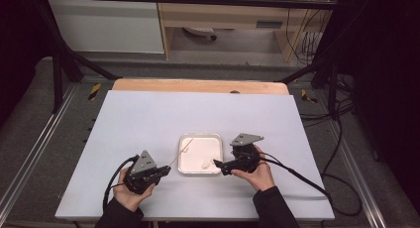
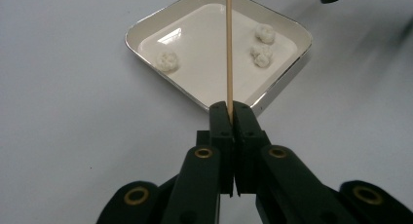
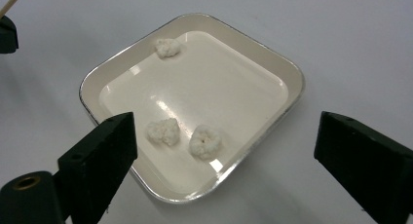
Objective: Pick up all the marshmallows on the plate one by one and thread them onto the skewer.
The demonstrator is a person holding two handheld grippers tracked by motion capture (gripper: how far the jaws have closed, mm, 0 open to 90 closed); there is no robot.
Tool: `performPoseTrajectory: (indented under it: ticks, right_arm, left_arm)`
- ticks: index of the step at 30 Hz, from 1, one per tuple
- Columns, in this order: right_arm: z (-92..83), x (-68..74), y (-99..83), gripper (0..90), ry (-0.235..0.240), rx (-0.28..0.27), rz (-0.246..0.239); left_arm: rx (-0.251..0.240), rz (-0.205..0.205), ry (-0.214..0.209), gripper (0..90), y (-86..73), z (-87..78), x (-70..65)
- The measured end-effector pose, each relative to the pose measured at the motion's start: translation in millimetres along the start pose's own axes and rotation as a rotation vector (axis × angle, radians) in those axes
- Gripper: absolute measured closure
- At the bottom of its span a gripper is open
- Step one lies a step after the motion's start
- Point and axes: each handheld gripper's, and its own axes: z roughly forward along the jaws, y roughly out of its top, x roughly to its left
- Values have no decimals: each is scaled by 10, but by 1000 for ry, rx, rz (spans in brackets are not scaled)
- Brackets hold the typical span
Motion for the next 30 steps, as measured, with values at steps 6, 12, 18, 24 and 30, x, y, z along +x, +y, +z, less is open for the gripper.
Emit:
performPoseTrajectory:
  ticks: [6, 12, 18, 24, 30]
  right_arm:
    - [184, 32, -6, 226, 31, 34, -24]
    - [322, 29, -6, 365, 35, 44, -30]
    - [412, 14, -19, 475, 39, 79, -45]
    - [446, 22, -48, 548, 36, 106, -62]
    - [458, 36, -68, 620, 42, 123, -81]
  left_arm:
    - [-7, -6, -5, 885, -1, 3, 1]
    - [-11, -12, -7, 885, -4, 0, 6]
    - [-11, -12, -6, 886, -8, 0, 11]
    - [-8, -10, -5, 886, -10, 14, -1]
    - [-8, -8, -6, 886, -11, 21, -10]
